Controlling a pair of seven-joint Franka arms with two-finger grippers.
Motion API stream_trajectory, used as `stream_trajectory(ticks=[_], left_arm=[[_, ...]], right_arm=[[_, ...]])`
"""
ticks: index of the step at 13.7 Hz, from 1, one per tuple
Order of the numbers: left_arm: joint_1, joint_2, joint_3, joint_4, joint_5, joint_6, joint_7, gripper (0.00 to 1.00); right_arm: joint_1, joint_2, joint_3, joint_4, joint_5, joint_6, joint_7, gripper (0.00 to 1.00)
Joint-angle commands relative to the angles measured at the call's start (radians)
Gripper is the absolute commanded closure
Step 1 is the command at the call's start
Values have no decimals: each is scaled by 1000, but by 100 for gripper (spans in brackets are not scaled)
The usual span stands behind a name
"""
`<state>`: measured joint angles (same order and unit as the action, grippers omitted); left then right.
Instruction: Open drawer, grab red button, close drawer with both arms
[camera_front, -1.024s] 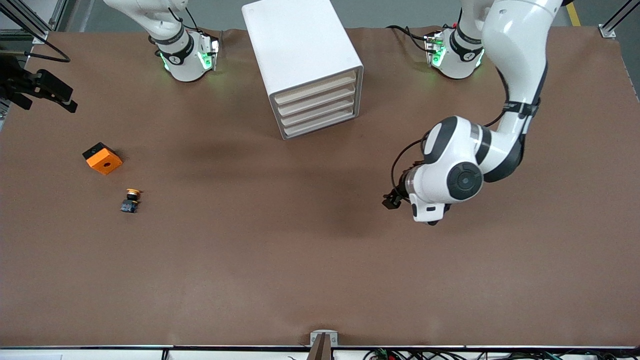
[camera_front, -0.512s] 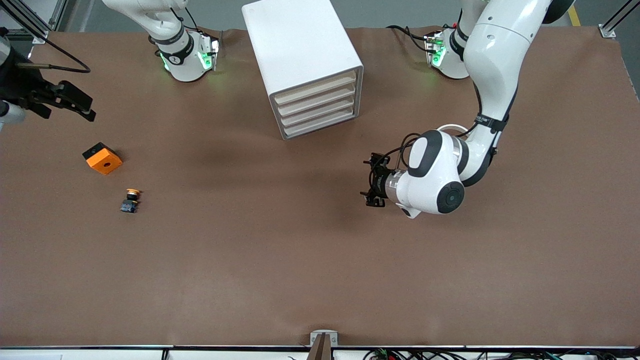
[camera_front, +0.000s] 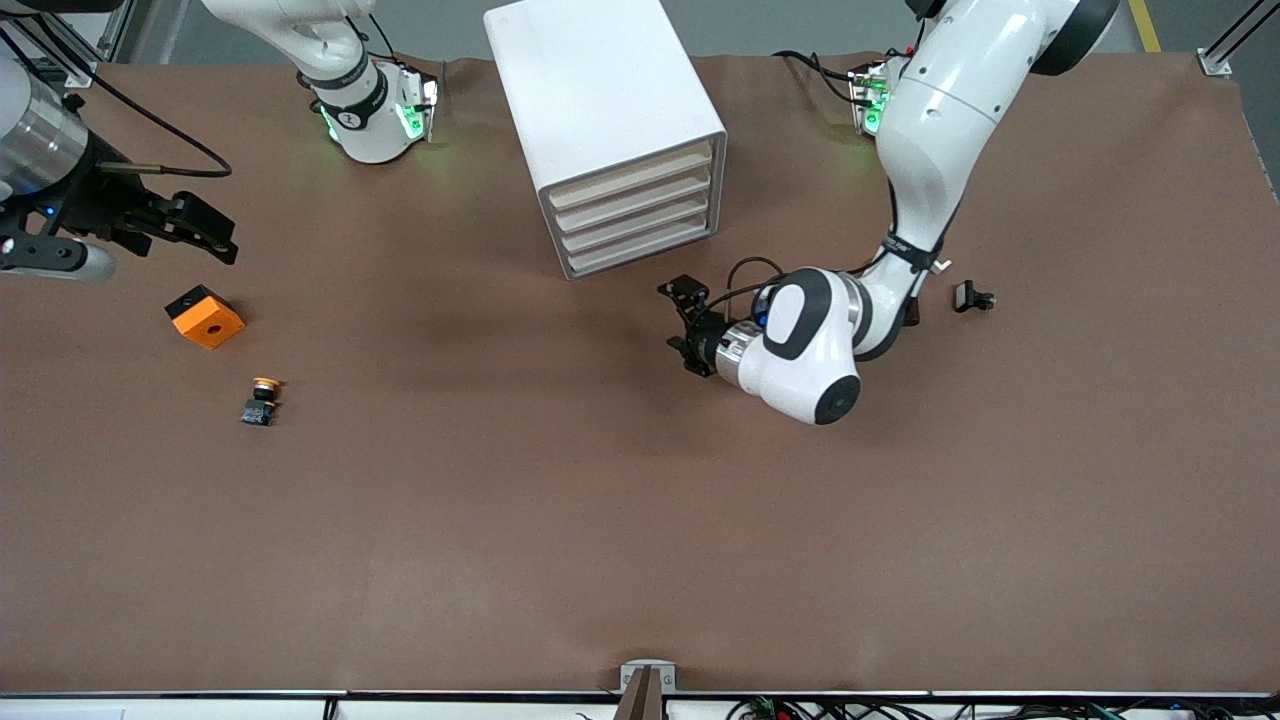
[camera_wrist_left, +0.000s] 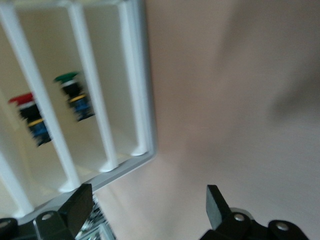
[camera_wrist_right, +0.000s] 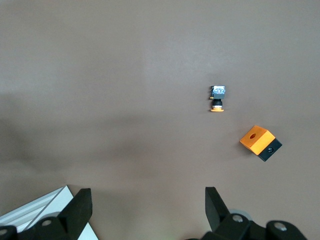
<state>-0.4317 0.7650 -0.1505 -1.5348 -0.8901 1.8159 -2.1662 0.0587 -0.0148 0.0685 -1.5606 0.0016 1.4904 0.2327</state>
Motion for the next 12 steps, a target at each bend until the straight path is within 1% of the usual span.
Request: stream_trajectory(ticks=[1, 4, 6, 8, 10, 12], left_arm=[[7, 31, -4, 13, -93, -62, -75, 0], [-33, 45, -7, 18, -116, -156, -106, 0], [-42, 48, -7, 18, -131, -246, -106, 3], [-55, 53, -7, 18, -128, -329, -104, 12], [-81, 56, -7, 16, -121, -352, -101, 28], [-90, 74, -7, 18, -124, -372, -101, 38]], right_arm=[[38, 16, -4, 17, 6, -19, 36, 0], [67, 16, -3, 19, 5, -48, 66, 0], [78, 13, -3, 19, 6, -52, 68, 0], [78, 13, -4, 19, 6, -52, 69, 0], [76, 13, -3, 13, 11, -50, 69, 0], [79, 13, -4, 13, 11, -50, 68, 0]])
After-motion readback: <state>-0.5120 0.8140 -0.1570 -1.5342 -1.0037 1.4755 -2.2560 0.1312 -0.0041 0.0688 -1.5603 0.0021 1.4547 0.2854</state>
